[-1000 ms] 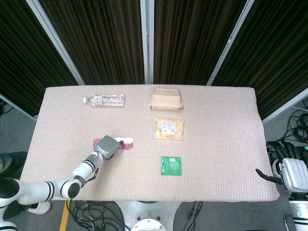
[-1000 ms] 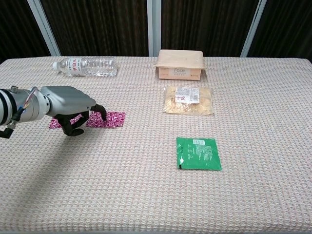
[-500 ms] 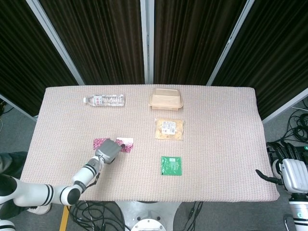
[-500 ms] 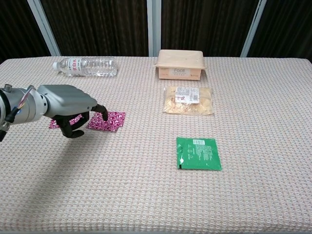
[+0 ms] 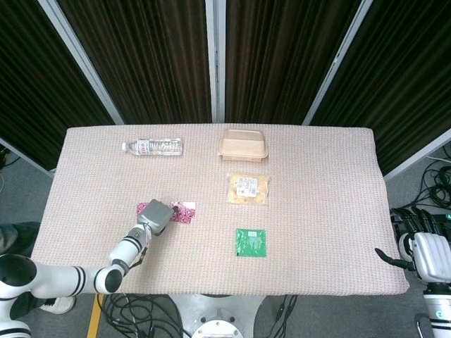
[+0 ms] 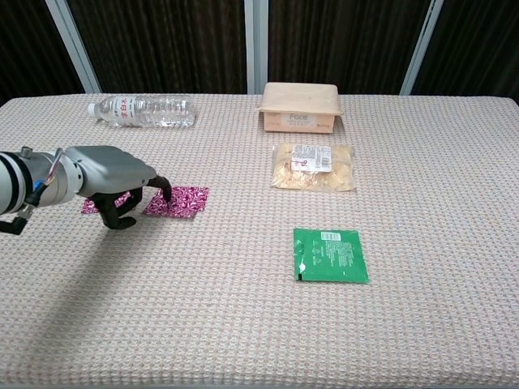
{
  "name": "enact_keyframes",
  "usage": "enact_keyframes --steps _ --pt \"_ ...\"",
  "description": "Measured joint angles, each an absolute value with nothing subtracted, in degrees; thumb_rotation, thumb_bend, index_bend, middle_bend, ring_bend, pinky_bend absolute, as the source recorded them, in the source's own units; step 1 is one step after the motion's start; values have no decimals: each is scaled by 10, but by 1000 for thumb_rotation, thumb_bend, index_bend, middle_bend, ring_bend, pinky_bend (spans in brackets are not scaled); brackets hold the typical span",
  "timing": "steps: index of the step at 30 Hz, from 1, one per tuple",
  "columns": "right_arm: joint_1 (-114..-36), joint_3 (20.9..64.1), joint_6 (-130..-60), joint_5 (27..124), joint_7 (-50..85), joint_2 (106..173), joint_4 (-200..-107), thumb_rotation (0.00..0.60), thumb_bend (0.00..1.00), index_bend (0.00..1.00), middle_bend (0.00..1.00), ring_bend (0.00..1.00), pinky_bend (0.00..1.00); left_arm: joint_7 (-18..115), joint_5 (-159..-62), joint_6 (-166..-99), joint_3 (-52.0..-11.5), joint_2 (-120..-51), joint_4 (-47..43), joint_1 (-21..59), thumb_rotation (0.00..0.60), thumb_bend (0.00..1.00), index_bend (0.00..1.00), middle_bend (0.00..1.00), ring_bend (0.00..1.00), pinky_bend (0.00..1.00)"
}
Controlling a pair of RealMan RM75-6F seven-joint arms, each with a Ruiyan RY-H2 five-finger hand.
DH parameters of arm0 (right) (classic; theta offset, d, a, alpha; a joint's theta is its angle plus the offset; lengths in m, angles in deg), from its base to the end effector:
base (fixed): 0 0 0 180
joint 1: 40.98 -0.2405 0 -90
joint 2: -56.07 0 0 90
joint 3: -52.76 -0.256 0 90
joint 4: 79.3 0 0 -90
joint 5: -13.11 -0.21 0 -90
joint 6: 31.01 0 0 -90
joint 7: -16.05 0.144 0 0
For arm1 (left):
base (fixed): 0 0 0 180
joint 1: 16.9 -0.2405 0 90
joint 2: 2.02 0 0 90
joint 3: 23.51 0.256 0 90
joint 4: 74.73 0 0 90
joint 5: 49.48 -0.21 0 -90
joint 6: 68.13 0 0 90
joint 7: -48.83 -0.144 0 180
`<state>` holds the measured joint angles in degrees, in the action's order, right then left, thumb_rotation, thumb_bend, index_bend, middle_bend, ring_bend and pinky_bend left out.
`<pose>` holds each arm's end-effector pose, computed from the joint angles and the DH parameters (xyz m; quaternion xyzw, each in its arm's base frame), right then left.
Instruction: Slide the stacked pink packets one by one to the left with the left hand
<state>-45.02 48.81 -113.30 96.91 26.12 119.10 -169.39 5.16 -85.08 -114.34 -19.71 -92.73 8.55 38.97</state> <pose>-0.3290 -0.1810 0.1682 0.5565 -0.4422 0.4066 0.5739 -0.1753 0.3311 -0.0651 -0.8494 -0.3241 -0.1199 0.3988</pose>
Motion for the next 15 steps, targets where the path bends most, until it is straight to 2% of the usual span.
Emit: enact_keyframes --steps 15 --pt "-449 489 -1135 970 261 1190 -1695 467 55 157 158 64 7 7 -807 -1180 -173 -904 171 408 600 467 271 793 786 931"
